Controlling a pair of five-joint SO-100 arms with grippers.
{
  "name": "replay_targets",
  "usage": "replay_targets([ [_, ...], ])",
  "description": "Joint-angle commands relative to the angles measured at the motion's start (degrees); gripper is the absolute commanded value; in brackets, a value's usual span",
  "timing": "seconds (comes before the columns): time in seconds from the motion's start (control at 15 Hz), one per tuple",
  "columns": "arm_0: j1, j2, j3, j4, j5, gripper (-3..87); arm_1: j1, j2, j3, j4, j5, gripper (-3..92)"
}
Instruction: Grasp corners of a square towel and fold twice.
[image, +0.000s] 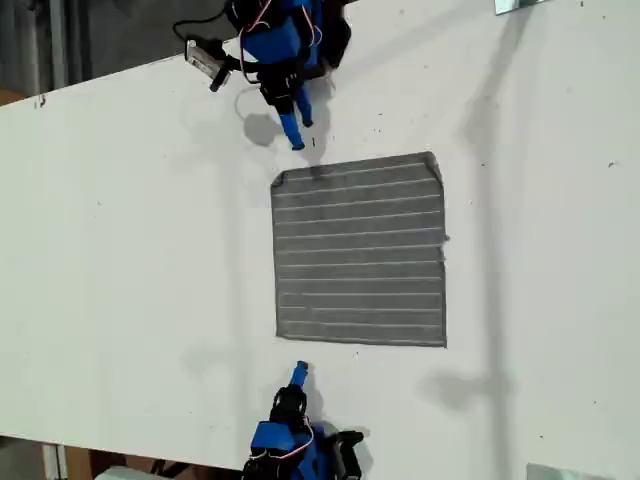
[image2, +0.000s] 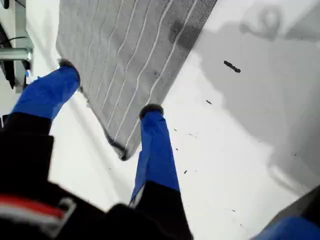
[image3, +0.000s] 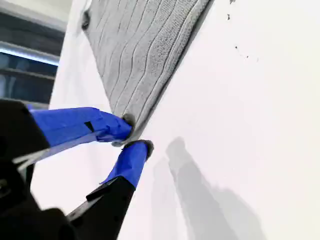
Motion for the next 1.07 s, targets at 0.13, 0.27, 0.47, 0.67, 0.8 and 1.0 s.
replay_targets([
  [0.13, -16.0, 0.44, -0.35, 0.18, -25.58, 10.5, 24.96, -0.62, 5.45, -5.62, -22.41, 8.0],
  [0.27, -22.59, 0.44, -1.23, 0.79, -17.75, 11.4, 24.17, -0.62, 5.45, -5.54, -22.5, 8.1],
  [0.47, -15.91, 0.44, -0.7, -1.14, -17.67, 10.1, 22.41, -0.62, 5.63, -7.21, -24.35, 10.8],
  [0.67, -11.78, -1.76, -2.99, -0.53, -20.92, 10.6, 18.02, -7.91, 0.88, -14.77, -29.62, 19.4],
  [0.8, -2.02, -18.19, -11.25, -7.82, -24.7, 10.1, 9.93, -32.43, -11.87, -22.32, -30.94, 26.8],
  [1.0, 2.64, -72.16, -36.83, -9.14, -23.91, 10.5, -3.6, -63.28, -26.19, -27.69, -28.74, 30.5],
])
